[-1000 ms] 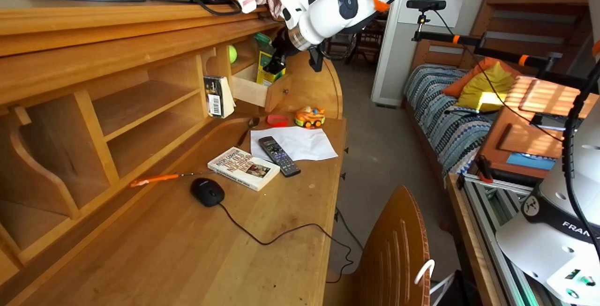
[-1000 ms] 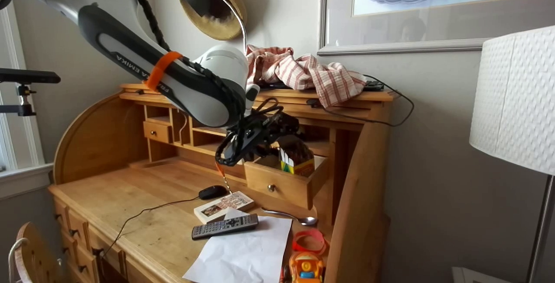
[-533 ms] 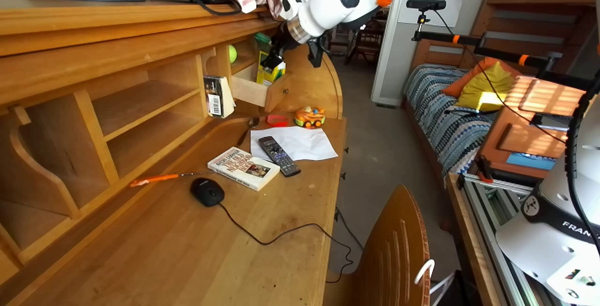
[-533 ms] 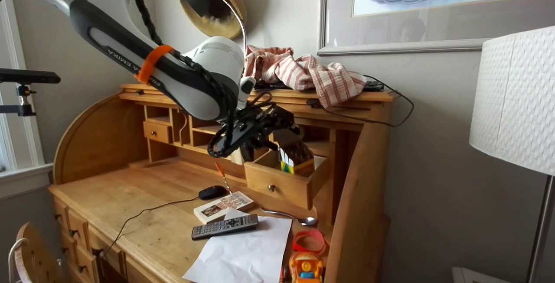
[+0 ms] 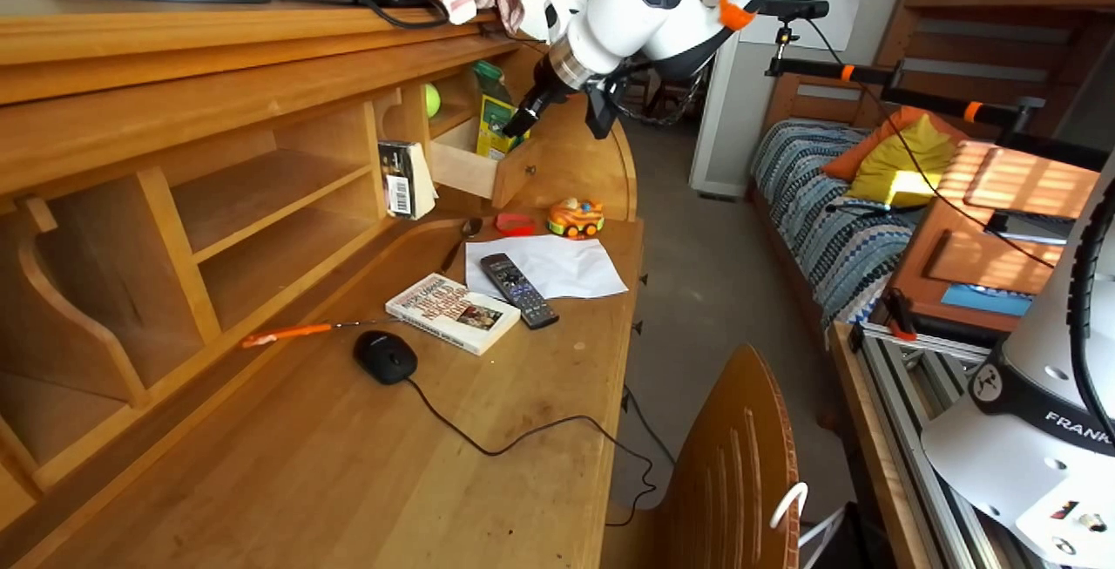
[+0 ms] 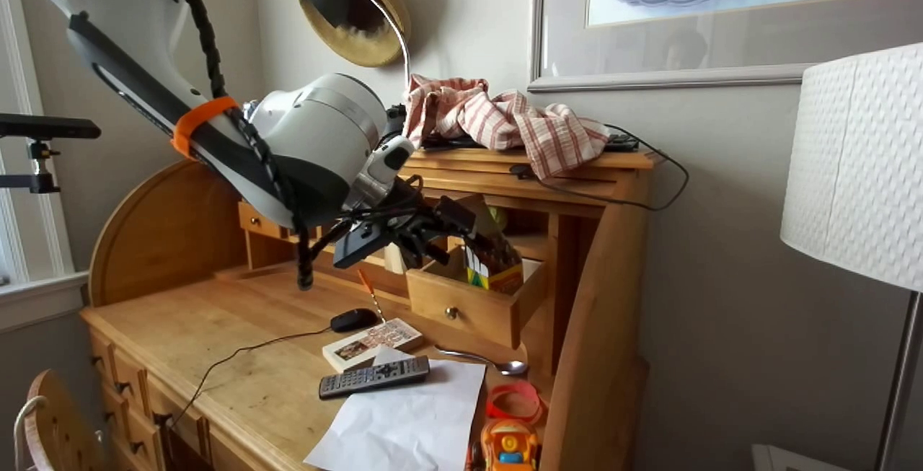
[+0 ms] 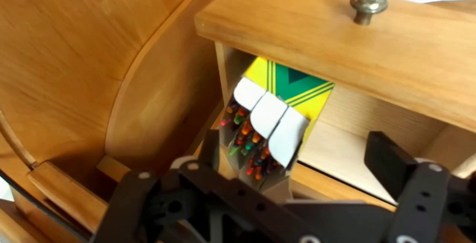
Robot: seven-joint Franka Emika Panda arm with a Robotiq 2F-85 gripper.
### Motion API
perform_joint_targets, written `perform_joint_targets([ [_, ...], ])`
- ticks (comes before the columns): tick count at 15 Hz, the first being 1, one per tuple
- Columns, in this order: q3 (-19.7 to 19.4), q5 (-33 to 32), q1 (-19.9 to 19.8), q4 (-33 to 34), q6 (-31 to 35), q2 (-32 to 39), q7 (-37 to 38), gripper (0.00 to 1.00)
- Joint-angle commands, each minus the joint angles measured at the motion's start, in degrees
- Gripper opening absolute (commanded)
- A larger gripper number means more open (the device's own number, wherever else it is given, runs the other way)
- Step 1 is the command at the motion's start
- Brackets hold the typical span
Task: Put the crayon box in the top right drawer
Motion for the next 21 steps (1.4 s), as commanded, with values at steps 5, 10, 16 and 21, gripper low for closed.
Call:
perform_joint_targets([
  [5, -3.91, 14.89, 3.79, -7.46, -5.28, -4.71, -2.64, 1.00],
  [10, -4.55, 25.66, 2.15, -7.77, -4.62, -4.38, -8.45, 1.00],
  [16, -3.42, 32.74, 0.69, -6.62, 1.17, -2.92, -11.95, 1.00],
  [21, -3.48, 34.93, 0.97, -6.91, -0.63, -2.82, -12.87, 1.00],
])
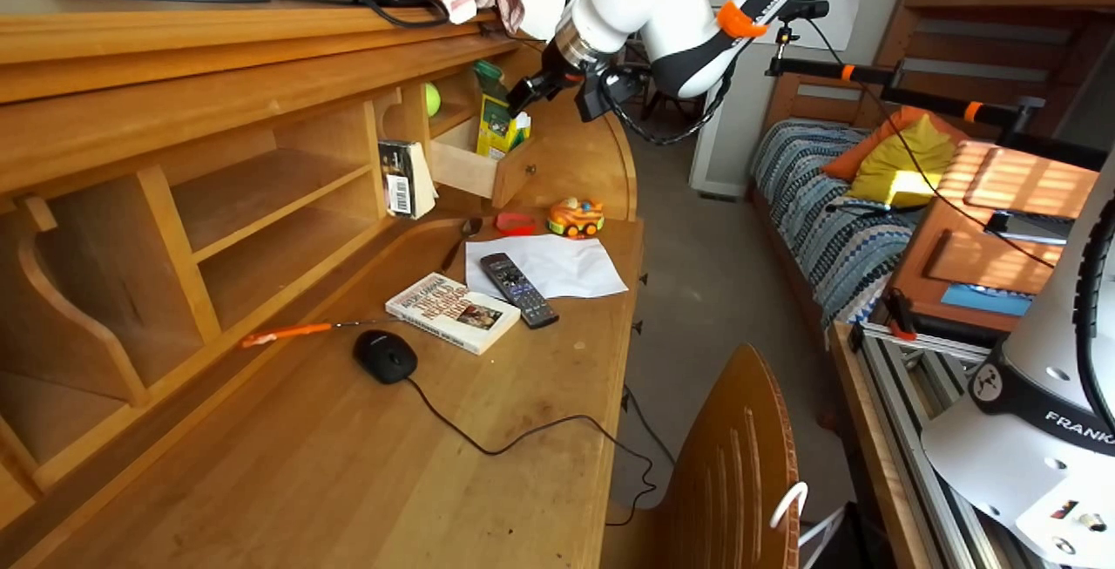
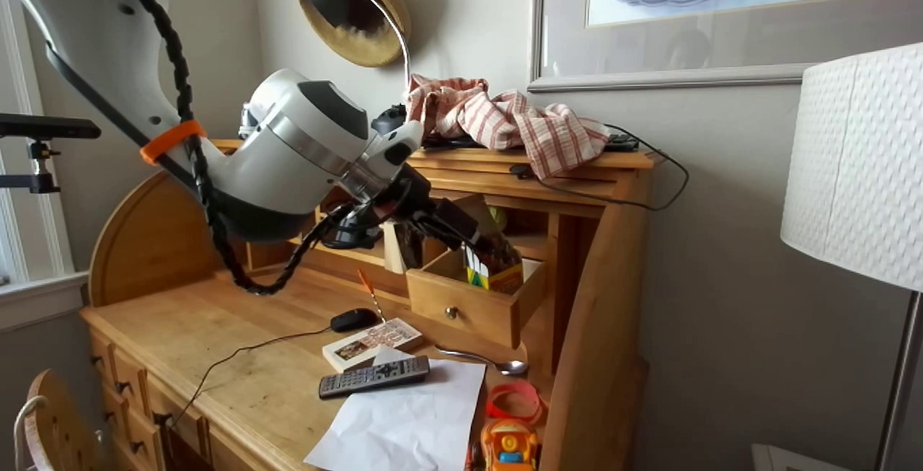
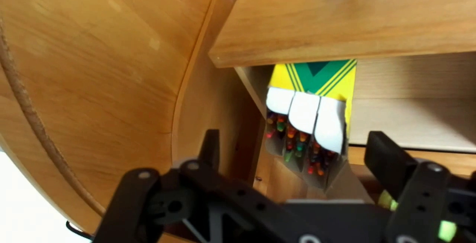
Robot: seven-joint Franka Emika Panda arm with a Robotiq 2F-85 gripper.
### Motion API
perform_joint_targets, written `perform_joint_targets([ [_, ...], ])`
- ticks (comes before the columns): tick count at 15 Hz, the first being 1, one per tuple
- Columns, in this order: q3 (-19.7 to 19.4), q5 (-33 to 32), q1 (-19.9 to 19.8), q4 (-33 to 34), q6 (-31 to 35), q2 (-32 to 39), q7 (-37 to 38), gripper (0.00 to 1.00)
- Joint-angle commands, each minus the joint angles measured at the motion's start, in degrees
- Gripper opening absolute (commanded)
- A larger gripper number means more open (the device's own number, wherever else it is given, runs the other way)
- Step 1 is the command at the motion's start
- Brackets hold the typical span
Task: Put the crayon box in the top right drawer
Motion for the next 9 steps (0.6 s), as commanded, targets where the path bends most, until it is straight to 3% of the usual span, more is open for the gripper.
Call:
perform_joint_targets([
  [1, 0.38, 0.39, 0.01, -0.22, 0.72, 0.31, 0.08, 1.00],
  [9, 1.88, 4.92, -1.61, 3.54, 1.07, 4.92, -1.09, 1.00],
])
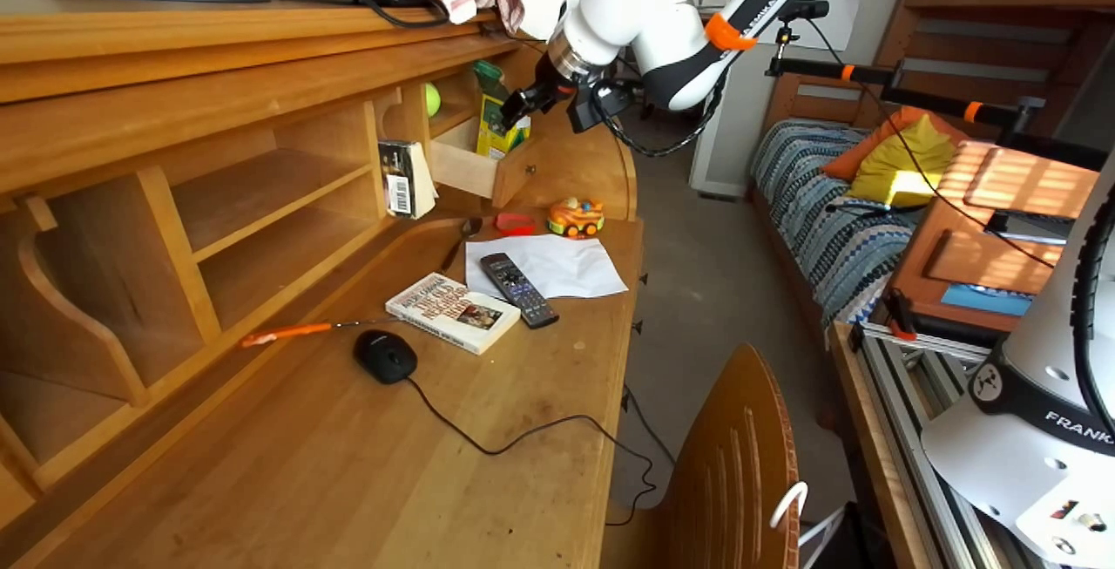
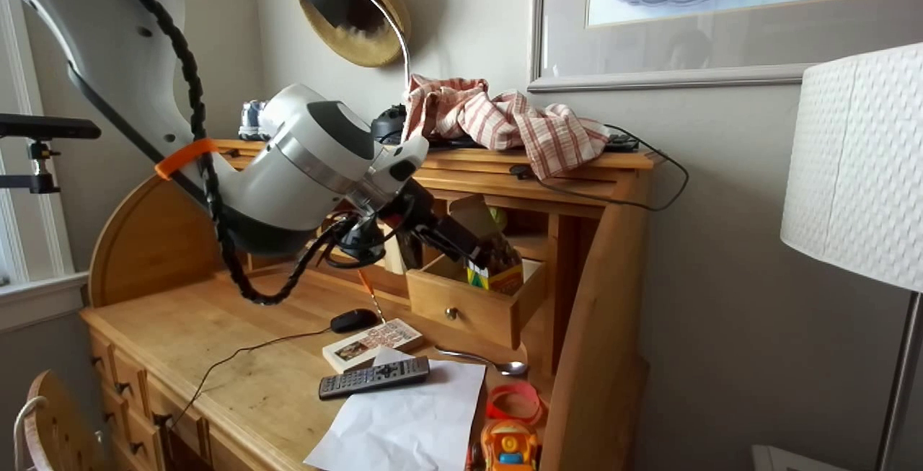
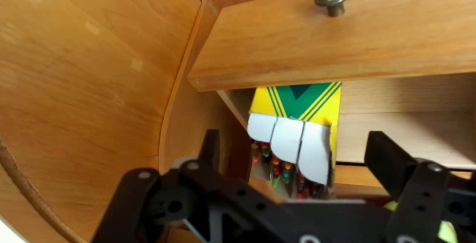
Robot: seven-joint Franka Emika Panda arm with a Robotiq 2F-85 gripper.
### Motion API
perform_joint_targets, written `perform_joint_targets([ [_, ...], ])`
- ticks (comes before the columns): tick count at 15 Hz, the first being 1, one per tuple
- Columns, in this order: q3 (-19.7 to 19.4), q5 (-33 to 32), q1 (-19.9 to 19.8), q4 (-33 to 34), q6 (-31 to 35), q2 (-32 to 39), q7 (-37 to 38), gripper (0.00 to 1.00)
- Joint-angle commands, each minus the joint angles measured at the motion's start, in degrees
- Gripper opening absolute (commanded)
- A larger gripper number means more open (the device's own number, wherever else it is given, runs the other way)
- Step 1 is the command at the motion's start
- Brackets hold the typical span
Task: Put the crayon box in the top right drawer
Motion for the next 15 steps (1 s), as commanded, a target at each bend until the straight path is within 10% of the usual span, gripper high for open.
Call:
perform_joint_targets([
  [1, 0.57, 2.20, -1.11, 3.34, 0.96, 2.57, -0.71, 1.00],
  [11, 7.49, 11.51, -7.30, 5.45, 1.48, 7.12, -8.76, 0.98],
  [12, 8.67, 12.42, -8.17, 5.65, 1.35, 7.53, -9.87, 0.74],
  [15, 11.03, 13.59, -9.90, 6.59, 0.74, 8.25, -12.50, 0.62],
])
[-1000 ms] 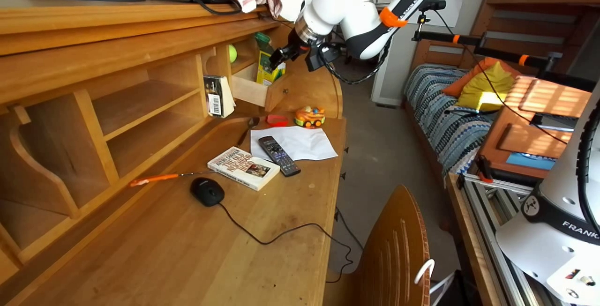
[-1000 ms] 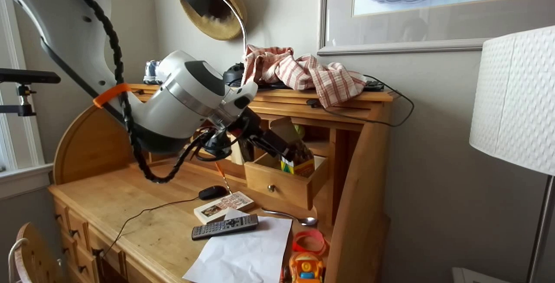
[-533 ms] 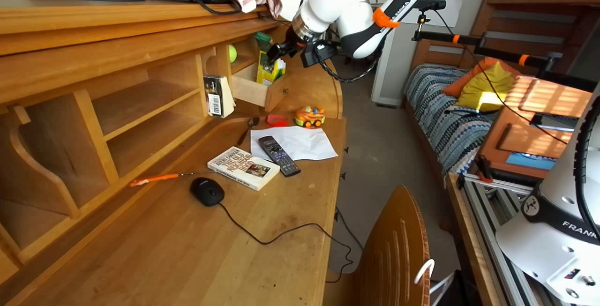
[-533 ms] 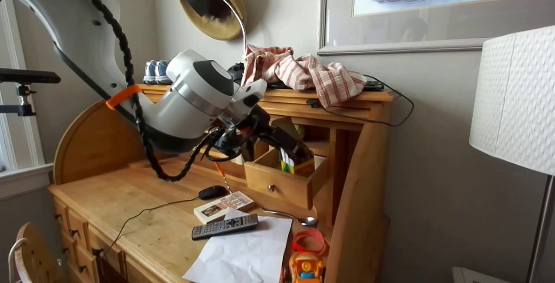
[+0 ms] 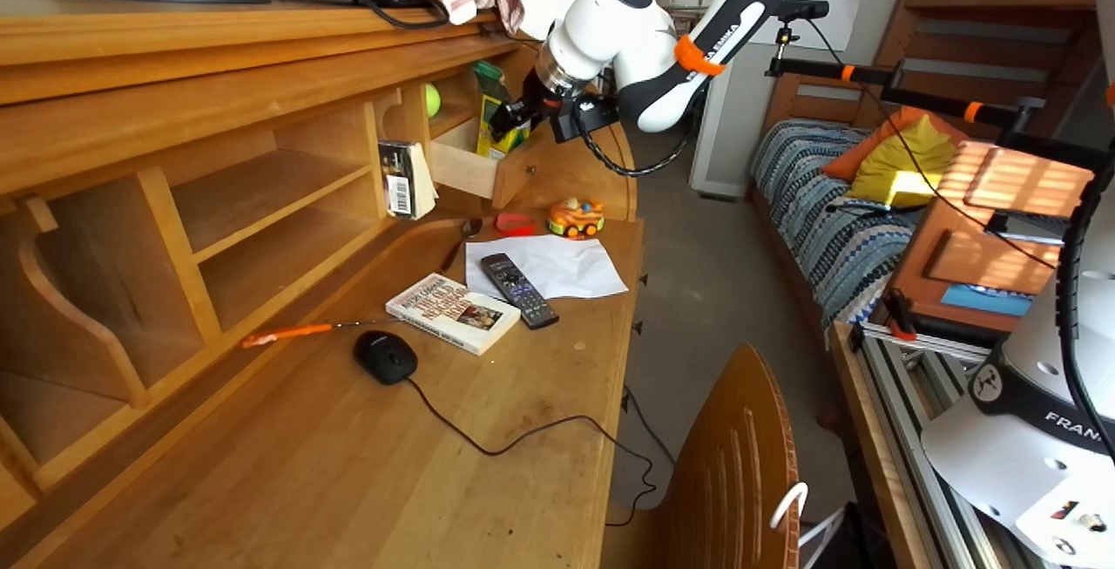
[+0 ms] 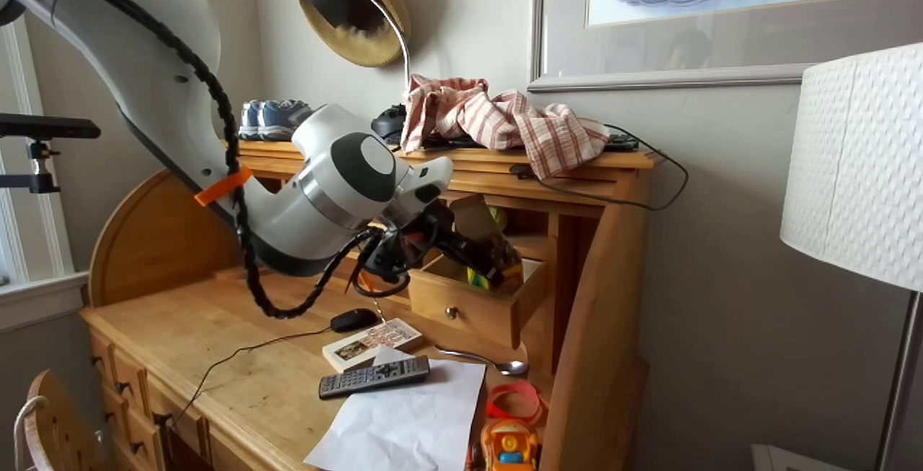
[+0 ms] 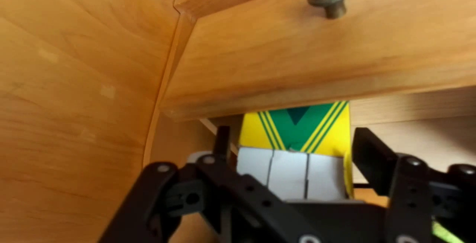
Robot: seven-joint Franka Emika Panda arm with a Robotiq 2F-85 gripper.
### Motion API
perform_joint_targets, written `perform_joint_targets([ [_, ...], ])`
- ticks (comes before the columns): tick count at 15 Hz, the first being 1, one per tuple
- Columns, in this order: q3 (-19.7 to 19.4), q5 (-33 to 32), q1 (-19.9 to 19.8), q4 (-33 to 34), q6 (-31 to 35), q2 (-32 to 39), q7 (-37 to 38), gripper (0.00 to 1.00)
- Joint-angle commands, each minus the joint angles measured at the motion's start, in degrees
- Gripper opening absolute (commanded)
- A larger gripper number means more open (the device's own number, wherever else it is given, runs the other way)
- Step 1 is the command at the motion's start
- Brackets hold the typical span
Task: Put the crayon box in the top right drawer
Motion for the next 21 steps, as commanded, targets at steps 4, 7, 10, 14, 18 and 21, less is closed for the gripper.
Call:
perform_joint_targets([
  [4, 2.32, -0.40, -2.07, 4.04, 0.15, 1.65, -6.14, 0.36],
  [7, 2.11, -1.65, -1.84, 4.05, -0.74, 1.15, -10.64, 0.35],
  [10, 2.11, -2.98, -1.62, 3.41, -0.75, 0.44, -15.90, 0.35],
  [14, 0.72, -7.84, 0.04, 4.29, 0.63, 0.25, -21.08, 0.35],
  [18, -1.21, -17.00, 2.85, 6.35, 0.56, -0.14, -21.74, 0.35],
  [21, -2.20, -23.20, 4.27, 7.50, -0.70, -0.23, -21.79, 0.35],
])
